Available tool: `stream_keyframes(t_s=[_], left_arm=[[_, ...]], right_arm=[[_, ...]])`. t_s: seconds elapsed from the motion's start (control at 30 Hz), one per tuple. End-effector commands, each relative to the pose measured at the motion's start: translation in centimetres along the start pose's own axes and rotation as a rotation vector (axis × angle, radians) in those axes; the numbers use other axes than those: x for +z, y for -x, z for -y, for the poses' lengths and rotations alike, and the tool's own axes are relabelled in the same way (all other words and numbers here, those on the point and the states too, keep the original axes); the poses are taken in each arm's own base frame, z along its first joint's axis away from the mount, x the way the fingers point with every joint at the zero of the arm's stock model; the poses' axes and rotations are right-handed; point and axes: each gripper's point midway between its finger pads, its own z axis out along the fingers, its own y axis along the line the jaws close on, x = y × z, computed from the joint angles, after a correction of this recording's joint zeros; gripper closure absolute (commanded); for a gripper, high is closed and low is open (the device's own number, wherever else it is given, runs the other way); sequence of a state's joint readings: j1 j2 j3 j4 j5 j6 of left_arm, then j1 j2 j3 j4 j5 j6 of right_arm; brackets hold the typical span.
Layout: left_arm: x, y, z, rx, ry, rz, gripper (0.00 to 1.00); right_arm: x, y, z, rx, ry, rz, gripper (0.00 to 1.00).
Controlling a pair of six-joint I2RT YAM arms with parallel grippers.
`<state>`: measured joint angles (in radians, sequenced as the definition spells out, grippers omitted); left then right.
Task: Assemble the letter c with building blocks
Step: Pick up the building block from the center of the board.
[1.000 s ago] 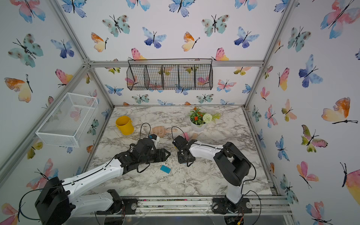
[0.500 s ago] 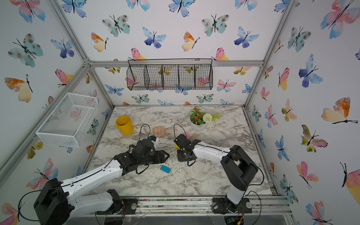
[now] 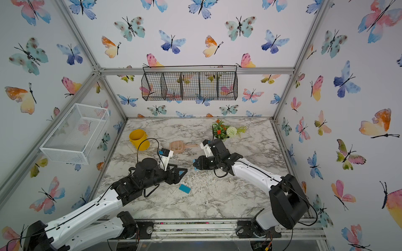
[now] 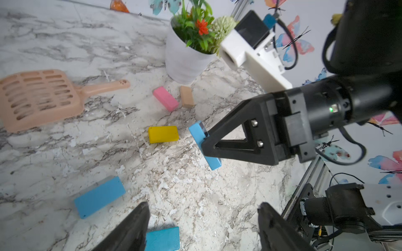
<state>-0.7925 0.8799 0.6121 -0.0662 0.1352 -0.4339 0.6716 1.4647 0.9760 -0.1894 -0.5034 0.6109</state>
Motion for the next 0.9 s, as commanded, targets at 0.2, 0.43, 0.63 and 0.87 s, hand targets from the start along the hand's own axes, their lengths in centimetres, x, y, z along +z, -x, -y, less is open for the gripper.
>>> stream_keyframes(t_s=[0.2, 0.43, 0.63, 0.87], left_arm=[[-1.7, 2.5, 3.7, 0.332, -0.183, 0.177, 0.17], [-2.2, 4.0, 4.7, 0.603, -0.197, 0.349, 0.11], [-2.0, 4.5, 5.6, 0.768, -0.213, 0.410, 0.12], [-1.4, 4.7, 6.6, 0.858, -0.252, 0.409, 0.18]], right_arm=[[-4.4, 1.5, -5.6, -0.167, 0.387, -0.038, 0.73], [-6.6, 1.3, -8.6, -0.253, 0.584, -0.085, 0.73], [-7.3, 0.9, -9.4, -0.270, 0.643, -0.109, 0.73], [-7.4, 0.9, -9.7, -0.272, 0.674, -0.122, 0.73]])
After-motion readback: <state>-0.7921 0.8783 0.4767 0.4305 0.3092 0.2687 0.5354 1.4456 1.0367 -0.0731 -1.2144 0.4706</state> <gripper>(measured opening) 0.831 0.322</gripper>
